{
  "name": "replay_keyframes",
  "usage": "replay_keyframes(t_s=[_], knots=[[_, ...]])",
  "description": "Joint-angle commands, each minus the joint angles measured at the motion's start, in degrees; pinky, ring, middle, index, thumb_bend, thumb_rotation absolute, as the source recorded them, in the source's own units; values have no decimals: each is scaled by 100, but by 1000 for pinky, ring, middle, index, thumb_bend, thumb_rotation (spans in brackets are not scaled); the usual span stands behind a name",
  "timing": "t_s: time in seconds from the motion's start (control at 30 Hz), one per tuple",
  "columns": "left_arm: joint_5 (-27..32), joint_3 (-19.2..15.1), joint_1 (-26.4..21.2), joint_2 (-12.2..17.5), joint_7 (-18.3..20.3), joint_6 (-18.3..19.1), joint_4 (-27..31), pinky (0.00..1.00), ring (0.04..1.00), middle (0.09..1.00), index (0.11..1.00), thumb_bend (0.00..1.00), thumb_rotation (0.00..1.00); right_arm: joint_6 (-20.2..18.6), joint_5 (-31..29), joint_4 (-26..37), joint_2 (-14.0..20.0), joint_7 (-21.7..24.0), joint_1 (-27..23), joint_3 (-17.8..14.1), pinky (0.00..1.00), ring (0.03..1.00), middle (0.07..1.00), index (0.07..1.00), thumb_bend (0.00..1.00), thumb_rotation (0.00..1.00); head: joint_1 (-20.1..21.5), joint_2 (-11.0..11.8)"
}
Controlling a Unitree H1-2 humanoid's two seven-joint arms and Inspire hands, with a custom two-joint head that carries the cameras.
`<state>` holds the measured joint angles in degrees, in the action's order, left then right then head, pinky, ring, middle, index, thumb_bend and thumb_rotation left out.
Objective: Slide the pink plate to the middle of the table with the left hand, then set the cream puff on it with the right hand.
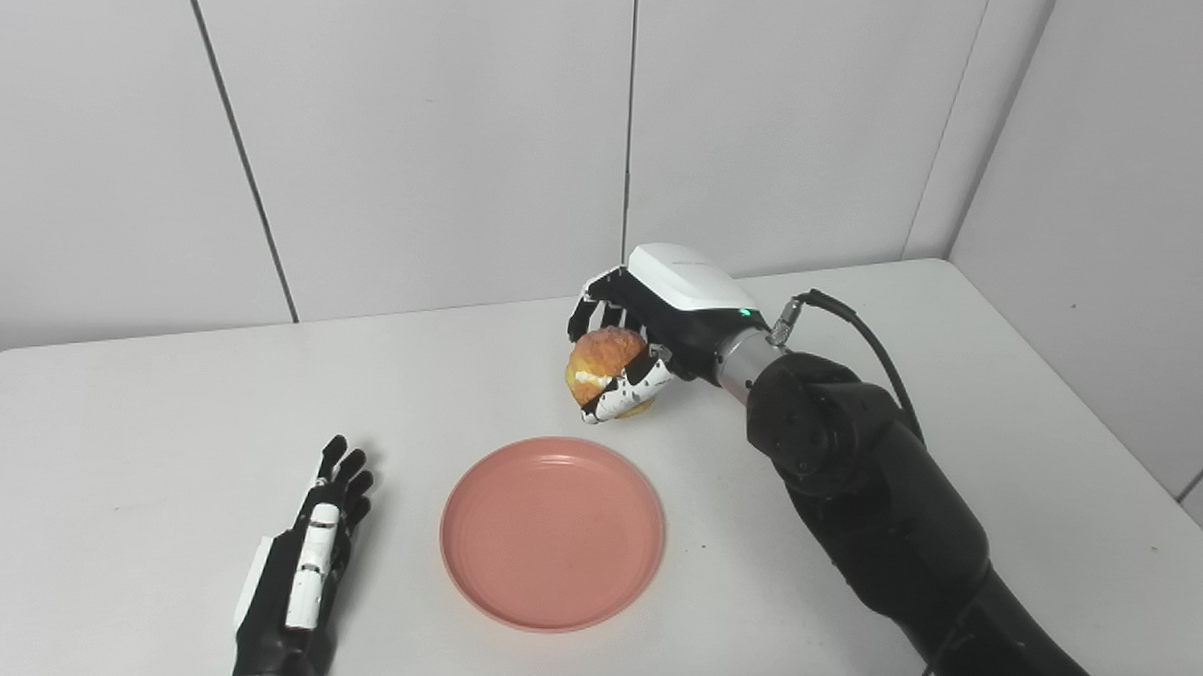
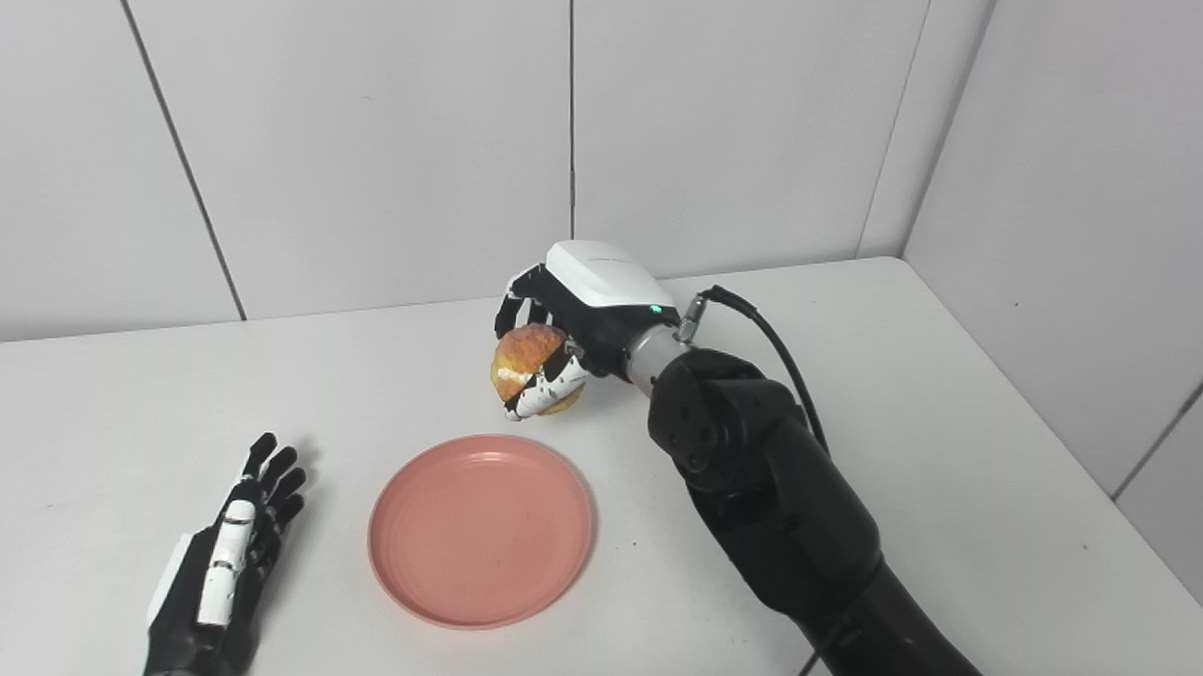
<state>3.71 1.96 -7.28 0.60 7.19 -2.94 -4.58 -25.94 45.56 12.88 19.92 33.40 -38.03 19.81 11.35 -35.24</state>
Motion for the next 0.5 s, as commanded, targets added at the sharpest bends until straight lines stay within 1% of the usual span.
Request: replay_keyframes(t_s=[0.0, 0.17, 0.2, 0.27, 0.37, 0.4, 0.47], knots=[[-96, 105, 315, -190, -127, -44, -273, 977, 966, 975, 974, 443, 1000, 163, 29, 227, -86, -85, -150, 34, 335, 407, 440, 540, 516, 0, -133, -32], [-284, 157, 292, -310, -297, -17, -226, 966, 958, 966, 963, 437, 1000, 96, 35, 139, -257, -84, -42, 201, 294, 372, 417, 538, 515, 0, -465, -138], [-333, 179, 290, -324, -322, -6, -209, 966, 958, 966, 963, 437, 1000, 172, 5, 98, -288, -147, 26, 230, 293, 371, 416, 537, 515, 0, -541, -160], [-395, 215, 287, -365, -375, 39, -160, 949, 951, 962, 958, 441, 1000, 283, -32, 20, -339, -249, 143, 276, 296, 365, 463, 502, 522, 0, -682, -212], [-483, 258, 281, -428, -475, 90, -101, 942, 944, 955, 948, 436, 1000, 391, -41, -95, -405, -340, 275, 335, 285, 355, 479, 490, 525, 0, -797, -250], [-519, 273, 277, -447, -514, 95, -93, 939, 941, 951, 945, 436, 1000, 462, -46, -141, -409, -373, 309, 359, 295, 365, 442, 516, 520, 0, -887, -280], [-597, 309, 267, -472, -570, 109, -74, 934, 938, 947, 943, 438, 1000, 583, -47, -238, -422, -434, 373, 412, 319, 387, 432, 530, 518, 0, -975, -311]])
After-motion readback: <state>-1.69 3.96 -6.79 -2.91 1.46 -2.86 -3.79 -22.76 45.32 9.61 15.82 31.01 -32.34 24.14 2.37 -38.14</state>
